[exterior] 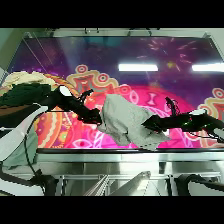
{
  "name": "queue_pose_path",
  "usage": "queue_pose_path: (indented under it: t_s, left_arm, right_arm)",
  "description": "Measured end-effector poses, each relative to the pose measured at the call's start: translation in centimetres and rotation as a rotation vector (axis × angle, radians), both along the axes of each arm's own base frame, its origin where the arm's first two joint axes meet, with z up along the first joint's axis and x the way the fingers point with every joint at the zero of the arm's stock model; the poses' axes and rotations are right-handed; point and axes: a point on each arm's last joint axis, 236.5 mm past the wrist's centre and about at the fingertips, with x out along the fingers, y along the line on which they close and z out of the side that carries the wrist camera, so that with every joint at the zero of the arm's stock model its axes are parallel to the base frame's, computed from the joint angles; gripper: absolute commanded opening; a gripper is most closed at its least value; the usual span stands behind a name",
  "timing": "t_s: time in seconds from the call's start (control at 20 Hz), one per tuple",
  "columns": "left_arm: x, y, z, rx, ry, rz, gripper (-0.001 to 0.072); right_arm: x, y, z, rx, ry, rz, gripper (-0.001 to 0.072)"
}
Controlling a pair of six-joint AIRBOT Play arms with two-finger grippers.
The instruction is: Fold the shirts.
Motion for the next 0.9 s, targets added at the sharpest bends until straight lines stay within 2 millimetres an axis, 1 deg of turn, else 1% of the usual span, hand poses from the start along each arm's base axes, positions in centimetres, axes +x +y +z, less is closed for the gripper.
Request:
queue_pose_path:
  t_s: [0.05, 0.1, 0.15, 0.2, 0.25, 0.3, 0.4, 0.5, 0.6, 0.65, 0.7, 0.75, 0.8, 0.85, 0.9]
  left_arm:
    - [0.3, -0.8, -0.1, -0.014, -0.004, -0.003, 0.0318]
    - [0.5, -1.6, -0.1, -0.027, -0.006, -0.009, 0.0076]
    - [0.8, -2.1, -0.3, -0.032, -0.014, -0.022, 0.0009]
    - [0.9, -2.7, -0.1, -0.047, -0.015, -0.043, 0.0009]
    - [1.1, -3.6, 0.9, -0.083, -0.009, -0.054, 0.0008]
    - [1.2, -4.4, 2.3, -0.122, -0.008, -0.077, 0.0008]
    - [1.7, -5.2, 5.0, -0.179, -0.023, -0.115, 0.0008]
    - [2.7, -5.3, 8.3, -0.223, -0.077, -0.13, 0.0008]
    - [3.8, -4.8, 11.7, -0.259, -0.146, -0.121, 0.0008]
    - [4.3, -4.4, 13.9, -0.283, -0.189, -0.106, 0.0008]
    - [4.8, -4.0, 16.0, -0.312, -0.229, -0.09, 0.0008]
    - [5.0, -3.7, 18.7, -0.353, -0.28, -0.075, 0.0008]
    - [5.1, -3.3, 21.6, -0.403, -0.335, -0.061, 0.0008]
    - [5.1, -3.0, 25.0, -0.464, -0.403, -0.045, 0.0008]
    - [4.7, -2.5, 28.8, -0.529, -0.477, -0.034, 0.0009]
  right_arm:
    - [0.3, 0.1, 0.2, 0.01, -0.014, -0.001, 0.0011]
    - [0.6, 0.3, 0.5, 0.022, -0.032, 0.007, 0.001]
    - [0.8, 0.5, 1.0, 0.036, -0.05, 0.021, 0.001]
    - [1.1, 0.8, 1.7, 0.054, -0.069, 0.035, 0.001]
    - [1.3, 1.0, 2.5, 0.071, -0.09, 0.054, 0.0009]
    - [1.6, 1.2, 3.5, 0.087, -0.113, 0.068, 0.0009]
    - [2.2, 1.2, 5.5, 0.109, -0.164, 0.086, 0.0009]
    - [2.9, 0.7, 8.1, 0.125, -0.228, 0.084, 0.0009]
    - [3.5, -0.3, 11.1, 0.136, -0.302, 0.064, 0.0009]
    - [3.8, -0.8, 12.9, 0.148, -0.344, 0.047, 0.0009]
    - [4.0, -1.3, 15.5, 0.174, -0.404, 0.024, 0.0009]
    - [4.1, -1.7, 18.6, 0.211, -0.476, 0.0, 0.0009]
    - [4.0, -2.0, 22.0, 0.253, -0.561, -0.022, 0.0009]
    - [3.7, -2.3, 26.1, 0.303, -0.667, -0.044, 0.0009]
    - [3.0, -2.6, 30.7, 0.357, -0.791, -0.063, 0.0009]
